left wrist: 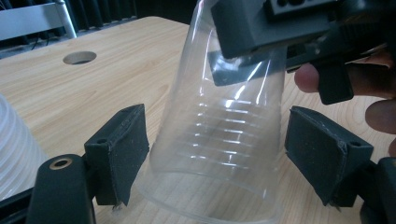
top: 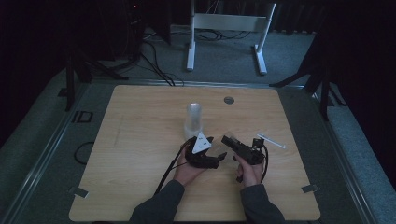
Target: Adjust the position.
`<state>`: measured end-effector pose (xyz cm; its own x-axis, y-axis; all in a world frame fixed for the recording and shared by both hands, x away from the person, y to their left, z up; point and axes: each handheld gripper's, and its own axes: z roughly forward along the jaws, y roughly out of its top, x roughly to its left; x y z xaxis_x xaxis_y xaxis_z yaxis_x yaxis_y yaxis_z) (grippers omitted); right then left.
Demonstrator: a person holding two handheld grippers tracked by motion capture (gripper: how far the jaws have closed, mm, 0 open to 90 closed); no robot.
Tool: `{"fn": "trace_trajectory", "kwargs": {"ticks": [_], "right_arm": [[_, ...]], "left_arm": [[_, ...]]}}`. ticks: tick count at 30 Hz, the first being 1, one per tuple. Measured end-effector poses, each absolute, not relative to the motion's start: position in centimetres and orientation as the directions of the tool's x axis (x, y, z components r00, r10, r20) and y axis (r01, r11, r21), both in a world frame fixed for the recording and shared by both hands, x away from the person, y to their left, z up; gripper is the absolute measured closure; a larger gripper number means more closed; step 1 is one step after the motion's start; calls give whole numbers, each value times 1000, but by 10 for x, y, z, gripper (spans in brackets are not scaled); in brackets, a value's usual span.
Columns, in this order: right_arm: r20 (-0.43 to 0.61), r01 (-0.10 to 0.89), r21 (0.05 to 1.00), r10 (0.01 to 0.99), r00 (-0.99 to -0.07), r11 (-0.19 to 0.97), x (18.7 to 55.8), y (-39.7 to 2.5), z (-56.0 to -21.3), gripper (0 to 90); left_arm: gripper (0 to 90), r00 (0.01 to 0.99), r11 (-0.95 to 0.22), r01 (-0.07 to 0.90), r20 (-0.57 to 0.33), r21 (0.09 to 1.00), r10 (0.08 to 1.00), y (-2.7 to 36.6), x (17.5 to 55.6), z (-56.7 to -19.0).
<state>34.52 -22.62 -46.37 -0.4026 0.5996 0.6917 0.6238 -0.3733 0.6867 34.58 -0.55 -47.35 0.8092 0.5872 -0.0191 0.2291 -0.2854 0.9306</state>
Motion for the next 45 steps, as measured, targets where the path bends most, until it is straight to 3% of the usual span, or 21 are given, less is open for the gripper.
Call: {"fn": "trace_trajectory", "kwargs": {"ticks": [25,35,45], "right_arm": [[723,642,659,565,-396,-393,347,-228,-465,415],[703,645,675,576,-417,-357,347,-228,-462,332],[717,664,670,525,-459,-333,345,-233,-463,331]], "left_arm": [[274,804,-333,216,26,918,594,-11,343,-477],[284,812,-332,215,21,919,584,-5,343,-473],[288,805,-323,240,-2,916,593,6,348,-469]]}}
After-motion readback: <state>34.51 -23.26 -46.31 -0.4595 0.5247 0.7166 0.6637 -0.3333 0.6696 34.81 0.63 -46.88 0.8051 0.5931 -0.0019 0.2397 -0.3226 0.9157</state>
